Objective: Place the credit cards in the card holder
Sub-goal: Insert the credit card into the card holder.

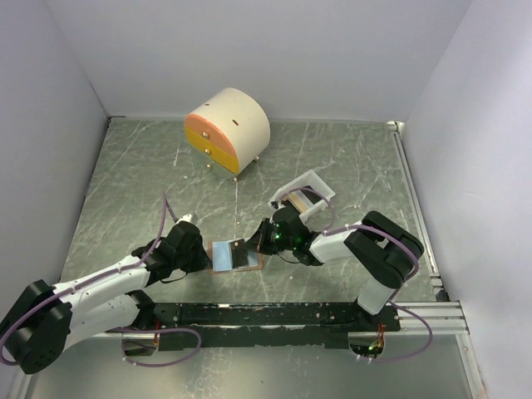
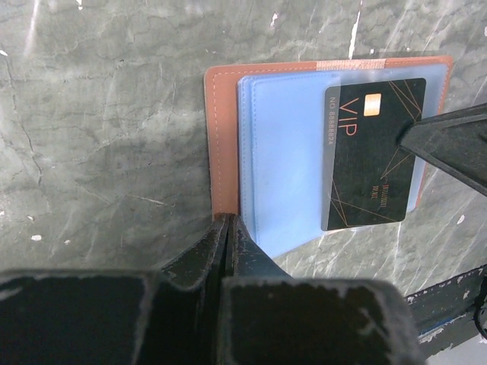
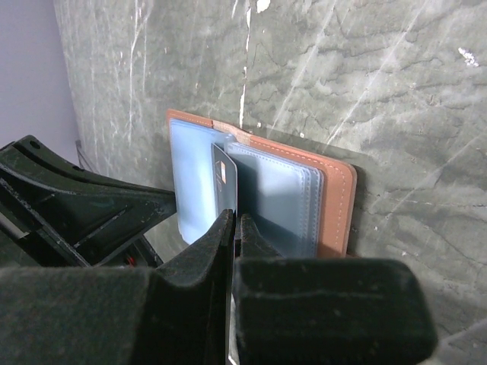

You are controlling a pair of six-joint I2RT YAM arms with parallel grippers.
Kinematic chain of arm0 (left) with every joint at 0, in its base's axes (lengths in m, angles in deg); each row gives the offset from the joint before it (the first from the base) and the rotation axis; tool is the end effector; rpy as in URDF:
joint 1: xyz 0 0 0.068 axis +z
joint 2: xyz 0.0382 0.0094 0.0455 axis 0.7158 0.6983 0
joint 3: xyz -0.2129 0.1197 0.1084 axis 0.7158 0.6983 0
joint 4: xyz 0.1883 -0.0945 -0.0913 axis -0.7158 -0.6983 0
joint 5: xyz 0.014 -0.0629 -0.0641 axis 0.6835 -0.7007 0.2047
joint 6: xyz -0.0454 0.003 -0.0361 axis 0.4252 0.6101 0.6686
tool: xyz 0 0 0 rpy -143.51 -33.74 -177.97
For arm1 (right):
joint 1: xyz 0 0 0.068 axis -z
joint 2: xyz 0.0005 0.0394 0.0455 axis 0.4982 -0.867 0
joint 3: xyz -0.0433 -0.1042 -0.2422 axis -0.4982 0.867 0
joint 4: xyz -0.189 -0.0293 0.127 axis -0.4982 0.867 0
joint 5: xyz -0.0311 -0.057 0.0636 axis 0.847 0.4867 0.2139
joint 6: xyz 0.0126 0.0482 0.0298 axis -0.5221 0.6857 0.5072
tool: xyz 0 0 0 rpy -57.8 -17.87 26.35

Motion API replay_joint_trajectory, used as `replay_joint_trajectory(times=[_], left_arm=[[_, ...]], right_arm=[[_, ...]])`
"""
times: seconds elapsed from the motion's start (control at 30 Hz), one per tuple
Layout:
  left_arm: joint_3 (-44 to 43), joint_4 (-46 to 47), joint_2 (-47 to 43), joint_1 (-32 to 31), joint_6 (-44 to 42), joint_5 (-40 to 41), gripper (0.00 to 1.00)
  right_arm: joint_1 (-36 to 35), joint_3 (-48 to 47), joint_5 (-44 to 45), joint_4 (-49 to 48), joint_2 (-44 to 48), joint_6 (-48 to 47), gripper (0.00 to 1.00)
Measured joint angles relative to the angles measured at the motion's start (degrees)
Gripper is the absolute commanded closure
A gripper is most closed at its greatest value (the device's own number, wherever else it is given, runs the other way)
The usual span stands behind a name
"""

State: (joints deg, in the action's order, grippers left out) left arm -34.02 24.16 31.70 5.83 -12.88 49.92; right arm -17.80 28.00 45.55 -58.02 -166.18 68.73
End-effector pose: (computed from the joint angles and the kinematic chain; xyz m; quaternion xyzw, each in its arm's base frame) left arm 0.1178 -0.0957 0.1550 -0.1035 0.9387 -0.2172 0.2469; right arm 0.1857 0.2179 0.1395 0.0575 0.8761 0.4411 0.1858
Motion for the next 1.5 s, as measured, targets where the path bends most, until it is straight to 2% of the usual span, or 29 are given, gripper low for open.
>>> replay_joint_trajectory(times=[0.43, 0.53, 0.73, 0.97, 1.5], left_arm=[[0.55, 2.25, 0.55, 0.0, 0.92, -1.29, 0.93], [0.9, 3.08, 0.57, 0.0, 1.31, -1.66, 0.93], [1.31, 4.17, 0.57, 0.04, 1.57, -2.49, 0.93], [1.9, 5.51, 0.55, 0.04, 1.79, -3.43, 0.92], [2.25, 5.99, 0.31, 0.04, 1.81, -3.56, 0.93]], right_arm=[[-0.07, 0.31, 0.37, -1.92, -1.09, 1.51, 1.0], [-0.5, 0.31, 0.96, -1.88, -1.09, 1.68, 0.92], [-0.94, 0.02, 2.43, 2.73, 1.14, 0.17, 0.68], [-1.2, -1.62, 5.44, 11.93, 6.6, -4.09, 0.58], [-3.19, -3.32, 4.96, 12.66, 4.9, -5.05, 0.56]])
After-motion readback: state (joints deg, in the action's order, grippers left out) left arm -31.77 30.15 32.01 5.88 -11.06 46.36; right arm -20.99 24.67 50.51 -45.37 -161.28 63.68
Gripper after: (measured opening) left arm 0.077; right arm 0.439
